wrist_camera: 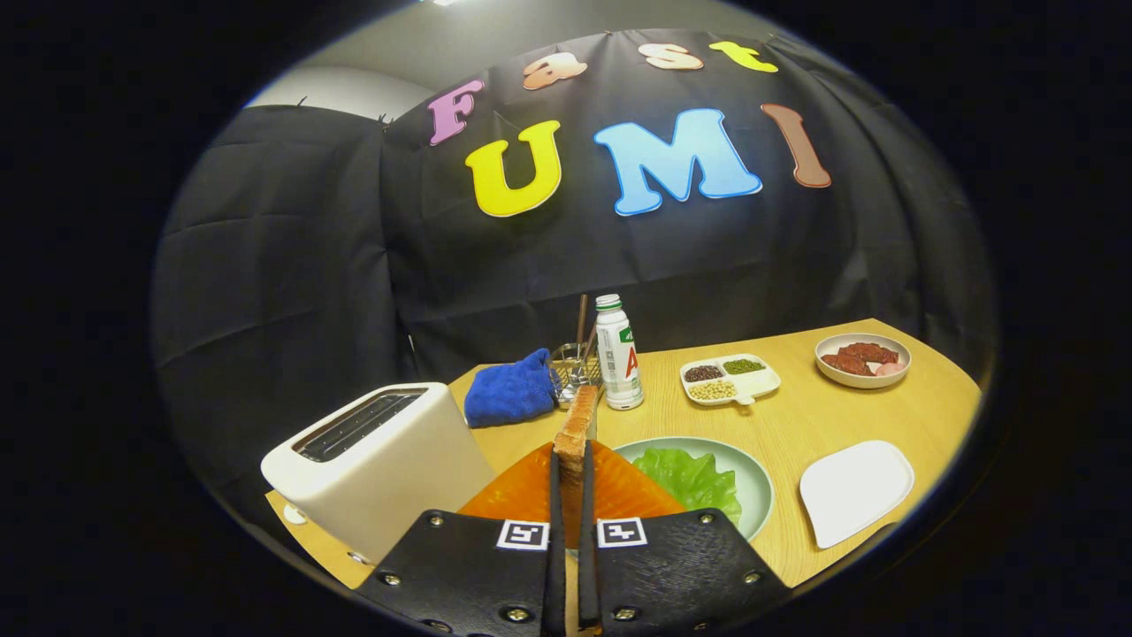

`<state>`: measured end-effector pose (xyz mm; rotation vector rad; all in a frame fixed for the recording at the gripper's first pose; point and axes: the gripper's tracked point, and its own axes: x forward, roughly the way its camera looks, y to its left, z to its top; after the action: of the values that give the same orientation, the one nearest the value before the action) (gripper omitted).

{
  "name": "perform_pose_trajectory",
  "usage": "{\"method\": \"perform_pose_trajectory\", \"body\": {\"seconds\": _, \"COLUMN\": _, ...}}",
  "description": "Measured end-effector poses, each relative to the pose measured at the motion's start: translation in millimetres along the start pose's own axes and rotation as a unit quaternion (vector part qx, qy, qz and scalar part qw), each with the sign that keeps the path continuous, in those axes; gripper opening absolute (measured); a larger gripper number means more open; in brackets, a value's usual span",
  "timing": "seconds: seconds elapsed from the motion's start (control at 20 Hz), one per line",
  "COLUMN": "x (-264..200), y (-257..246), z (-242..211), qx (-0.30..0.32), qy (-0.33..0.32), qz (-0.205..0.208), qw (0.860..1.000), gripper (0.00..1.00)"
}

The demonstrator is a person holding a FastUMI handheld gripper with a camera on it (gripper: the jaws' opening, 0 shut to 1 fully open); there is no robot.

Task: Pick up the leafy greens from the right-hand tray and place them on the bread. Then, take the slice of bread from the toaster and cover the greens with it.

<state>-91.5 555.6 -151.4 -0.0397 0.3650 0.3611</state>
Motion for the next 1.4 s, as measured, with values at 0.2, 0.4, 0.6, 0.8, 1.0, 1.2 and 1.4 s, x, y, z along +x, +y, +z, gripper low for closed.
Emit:
{"method": "perform_pose_trajectory", "body": {"seconds": 0.2, "x": 3, "y": -16, "z": -9, "qx": 0.010, "qy": 0.012, "qz": -0.009, "qw": 1.000, "gripper": 0.06}}
{"method": "perform_pose_trajectory", "body": {"seconds": 0.4, "x": 6, "y": -39, "z": -13, "qx": 0.012, "qy": 0.017, "qz": -0.033, "qw": 0.999, "gripper": 0.06}}
{"method": "perform_pose_trajectory", "body": {"seconds": 0.6, "x": 8, "y": -55, "z": -17, "qx": 0.001, "qy": 0.026, "qz": -0.047, "qw": 0.999, "gripper": 0.06}}
{"method": "perform_pose_trajectory", "body": {"seconds": 0.8, "x": 9, "y": -68, "z": -22, "qx": -0.003, "qy": 0.033, "qz": -0.057, "qw": 0.998, "gripper": 0.14}}
{"method": "perform_pose_trajectory", "body": {"seconds": 1.0, "x": 11, "y": -78, "z": -30, "qx": -0.027, "qy": 0.043, "qz": -0.064, "qw": 0.997, "gripper": 0.17}}
{"method": "perform_pose_trajectory", "body": {"seconds": 1.2, "x": 11, "y": -85, "z": -35, "qx": -0.059, "qy": 0.048, "qz": -0.071, "qw": 0.995, "gripper": 0.20}}
{"method": "perform_pose_trajectory", "body": {"seconds": 1.4, "x": 12, "y": -95, "z": -35, "qx": -0.051, "qy": 0.048, "qz": -0.076, "qw": 0.995, "gripper": 0.29}}
